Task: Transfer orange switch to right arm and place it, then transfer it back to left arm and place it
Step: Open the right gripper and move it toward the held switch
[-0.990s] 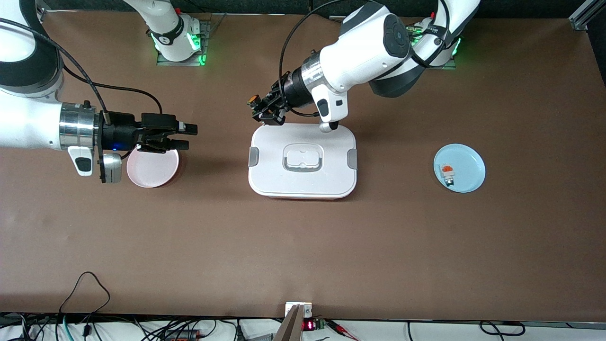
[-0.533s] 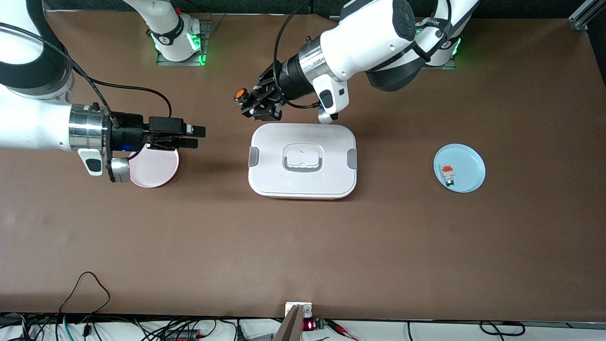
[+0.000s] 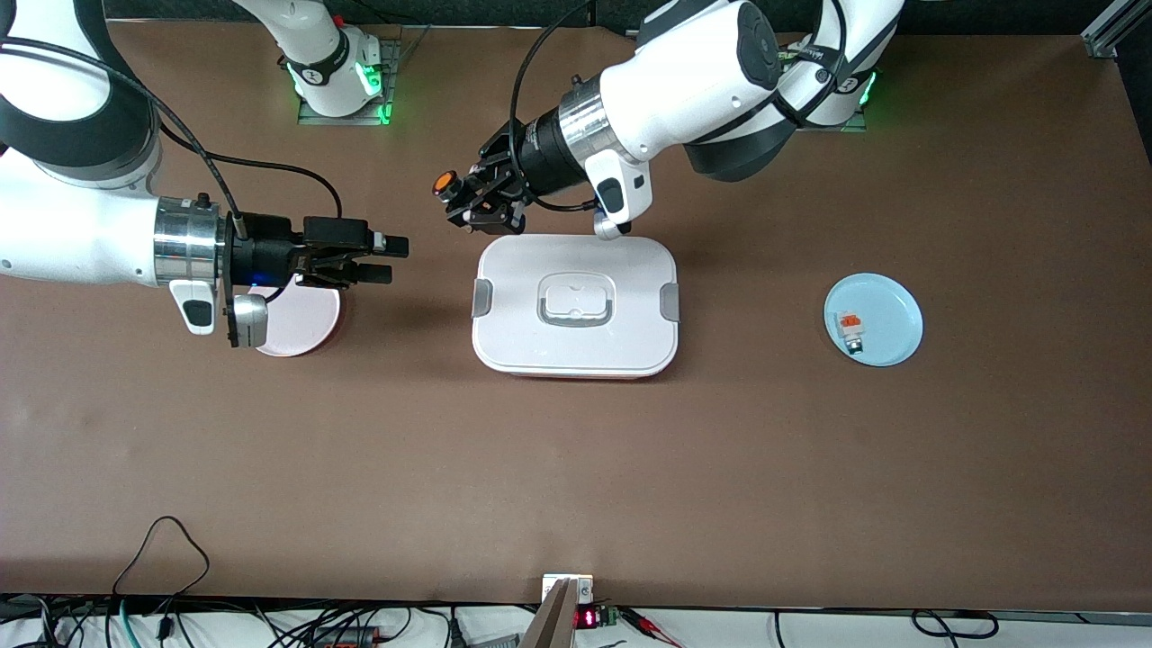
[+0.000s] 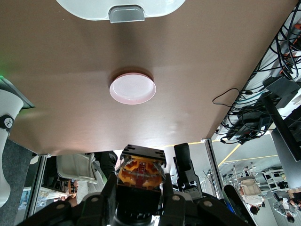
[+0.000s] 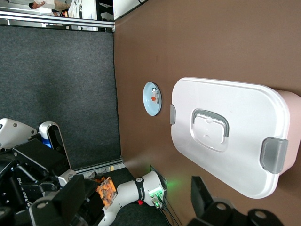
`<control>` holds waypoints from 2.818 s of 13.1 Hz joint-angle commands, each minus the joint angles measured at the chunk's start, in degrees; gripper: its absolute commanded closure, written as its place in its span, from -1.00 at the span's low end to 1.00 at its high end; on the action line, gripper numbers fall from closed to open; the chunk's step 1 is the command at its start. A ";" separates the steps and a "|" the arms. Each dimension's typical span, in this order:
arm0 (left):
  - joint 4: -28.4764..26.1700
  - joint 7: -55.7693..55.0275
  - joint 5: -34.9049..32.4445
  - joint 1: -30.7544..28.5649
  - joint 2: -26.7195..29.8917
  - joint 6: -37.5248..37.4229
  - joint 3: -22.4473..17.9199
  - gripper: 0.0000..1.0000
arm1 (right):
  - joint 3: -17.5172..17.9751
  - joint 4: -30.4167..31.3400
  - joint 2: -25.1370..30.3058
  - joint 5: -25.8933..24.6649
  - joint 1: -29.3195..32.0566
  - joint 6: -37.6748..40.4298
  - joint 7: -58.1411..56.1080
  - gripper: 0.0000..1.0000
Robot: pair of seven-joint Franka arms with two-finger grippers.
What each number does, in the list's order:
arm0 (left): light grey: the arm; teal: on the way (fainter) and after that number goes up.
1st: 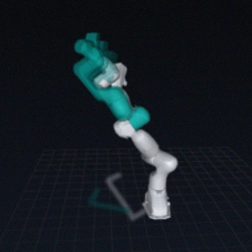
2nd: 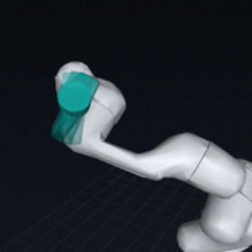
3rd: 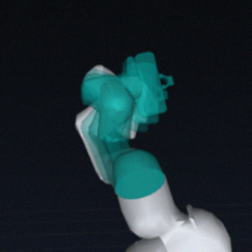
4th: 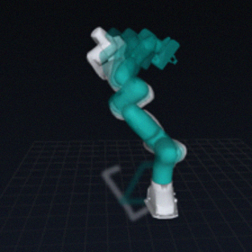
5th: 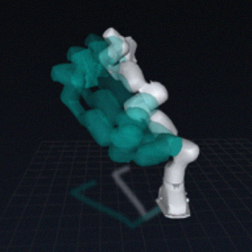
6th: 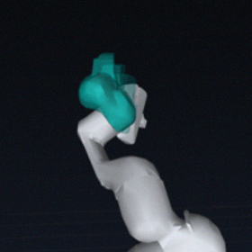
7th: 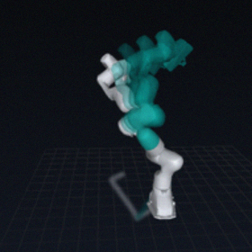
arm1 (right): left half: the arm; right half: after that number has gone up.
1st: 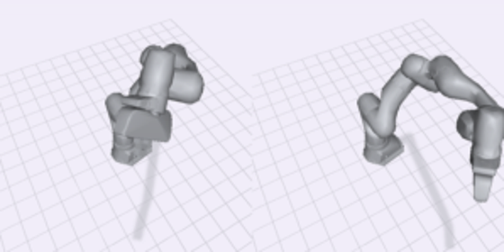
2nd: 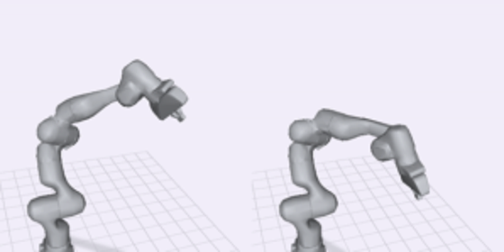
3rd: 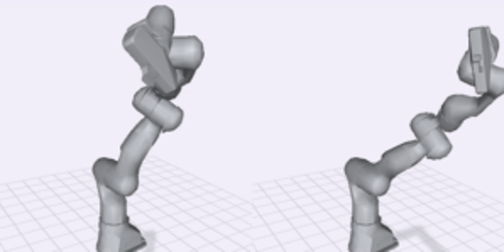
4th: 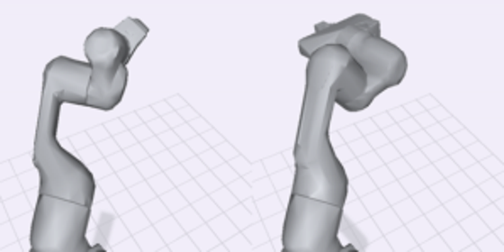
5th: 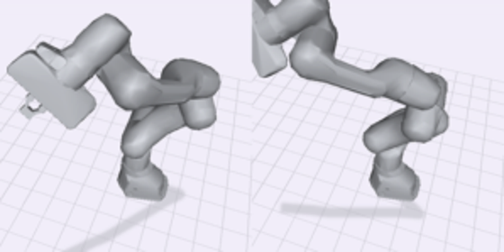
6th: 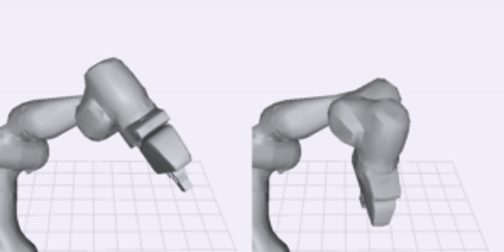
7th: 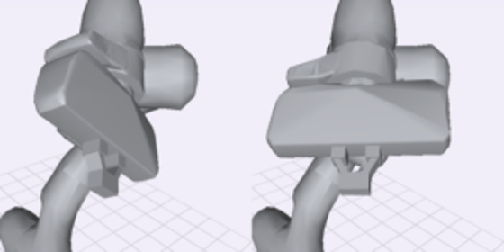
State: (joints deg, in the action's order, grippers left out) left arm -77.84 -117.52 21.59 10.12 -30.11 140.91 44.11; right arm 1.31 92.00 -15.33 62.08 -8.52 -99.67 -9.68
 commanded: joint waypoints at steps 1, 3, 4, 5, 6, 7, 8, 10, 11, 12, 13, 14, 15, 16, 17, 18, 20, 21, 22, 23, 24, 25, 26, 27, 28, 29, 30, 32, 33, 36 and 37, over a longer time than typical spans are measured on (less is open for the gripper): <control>2.86 -2.18 -0.93 1.22 -1.35 0.77 -0.34 0.96 | 0.01 0.99 0.74 1.55 -0.35 -0.62 -0.87 -1.00; 2.95 -2.18 -0.85 1.22 -1.44 0.77 -0.43 0.96 | 0.01 1.43 1.18 1.38 0.00 -0.18 -4.96 -1.00; 2.95 -2.18 -0.85 1.22 -1.44 0.77 -0.69 0.96 | 0.01 1.43 1.44 0.94 0.00 -0.26 -14.74 -1.00; 2.95 -2.18 -0.85 1.22 -1.44 0.77 -0.69 0.96 | -0.08 1.34 2.14 0.93 0.26 -0.61 -22.41 -1.00; 2.95 -2.18 -0.85 1.22 -1.44 0.77 -0.69 0.96 | -0.08 0.99 3.02 0.85 0.26 -0.70 -29.71 -1.00; 2.95 -2.18 -0.85 1.22 -1.44 0.77 -0.69 0.96 | -0.08 0.81 4.16 0.76 0.35 -0.79 -36.22 -1.00; 2.95 -2.18 -0.85 1.22 -1.44 0.77 -0.69 0.96 | -0.08 0.81 5.04 1.11 0.35 -1.66 -44.90 -1.00; 2.95 -2.18 -0.85 1.22 -1.44 0.77 -0.69 0.96 | -0.08 0.90 5.84 1.81 0.78 -3.08 -61.00 -1.00; 2.87 -2.10 -0.85 1.22 -1.44 0.77 -0.69 0.96 | 0.01 1.16 5.75 2.86 1.14 -2.90 -66.12 -1.00; 2.95 -2.10 -0.85 1.22 -1.70 0.77 -0.69 0.96 | -0.08 1.34 5.49 4.26 1.14 -2.90 -71.47 -1.00; 2.95 -2.01 -0.85 1.22 -1.71 0.77 -0.69 0.96 | -0.08 1.51 5.31 4.53 1.14 -2.73 -75.01 -1.00; 2.95 -2.01 -0.85 1.22 -1.71 0.77 -0.69 0.96 | -0.08 1.78 5.22 4.80 1.23 -3.07 -77.92 -1.00; 2.95 -2.01 -0.85 1.22 -1.71 0.77 -0.69 0.96 | -0.08 2.04 5.05 6.37 1.23 -3.08 -79.86 -1.00; 2.95 -2.01 -0.93 1.22 -1.71 0.77 -0.69 0.96 | -0.08 2.74 4.52 8.65 1.23 -3.25 -82.23 -1.00; 2.95 -2.01 -0.93 1.22 -1.71 0.77 -0.69 0.96 | -0.08 3.96 4.34 11.89 1.23 -3.51 -84.69 -1.00; 2.95 -2.01 -0.93 1.22 -1.71 0.77 -0.69 0.96 | 0.01 5.46 4.34 13.92 1.14 -4.04 -87.15 -1.00; 2.87 -2.01 -1.02 1.22 -1.71 0.77 -0.78 0.96 | 0.01 6.70 4.43 14.91 1.14 -3.96 -89.63 -1.00; 2.87 -1.92 -1.11 1.22 -1.71 0.77 -0.78 0.96 | 0.01 7.05 4.34 15.34 1.14 -3.52 -89.90 -1.00; 2.87 -1.92 -1.11 1.22 -1.79 0.77 -0.78 0.96 | 0.01 7.84 4.17 16.65 1.05 -3.43 -90.86 -1.00; 2.87 -1.92 -1.11 1.22 -1.71 0.77 -0.78 0.96 | 0.01 9.15 3.99 18.67 0.88 -3.43 -92.78 -1.00; 2.87 -1.92 -1.11 1.22 -1.71 0.77 -0.78 0.96 | 0.10 10.55 3.99 20.69 0.79 -3.26 -94.80 -1.00; 2.87 -1.92 -1.11 1.31 -1.71 0.77 -0.78 0.96 | 0.36 11.09 3.99 21.67 0.70 -3.25 -95.60 -1.00; 2.87 -1.92 -1.11 1.22 -1.71 0.77 -0.78 0.96 | 1.14 11.36 3.99 21.94 0.79 -3.17 -95.78 -1.00; 2.87 -2.01 -1.20 1.22 -1.71 0.77 -0.78 0.96 | 1.24 11.53 3.99 22.29 0.79 -3.17 -95.79 -1.00; 2.87 -2.01 -1.20 1.22 -1.71 0.77 -0.78 0.96 | 1.24 12.06 3.99 22.55 0.79 -3.08 -95.87 -1.00; 2.87 -2.01 -1.20 1.22 -1.71 0.77 -0.78 0.96 | 1.33 12.76 3.99 22.82 0.79 -3.08 -96.05 -1.00; 2.87 -2.01 -1.20 1.31 -1.71 0.77 -0.78 0.96 | 1.33 13.90 3.99 23.78 0.70 -2.99 -98.23 -1.00; 2.87 -2.01 -1.20 1.22 -1.71 0.77 -0.78 0.96 | 2.46 16.53 4.08 27.20 0.79 -2.64 -102.27 -1.00; 2.87 -2.01 -1.20 1.22 -1.71 0.77 -0.78 0.96 | 2.73 17.68 3.99 28.78 0.88 -2.20 -104.90 -1.00; 2.87 -2.01 -1.20 1.22 -1.71 0.77 -0.78 0.96 | 2.91 21.29 3.99 37.57 0.70 0.78 -111.95 -1.00; 2.87 -2.01 -1.20 1.22 -1.71 0.77 -0.78 0.96 | 2.91 21.29 4.08 37.58 0.79 1.05 -111.96 -1.00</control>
State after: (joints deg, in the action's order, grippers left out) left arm -76.96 -117.75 21.59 10.18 -30.77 141.05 43.72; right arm 4.08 111.65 -12.36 97.30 -8.00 -99.79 -119.58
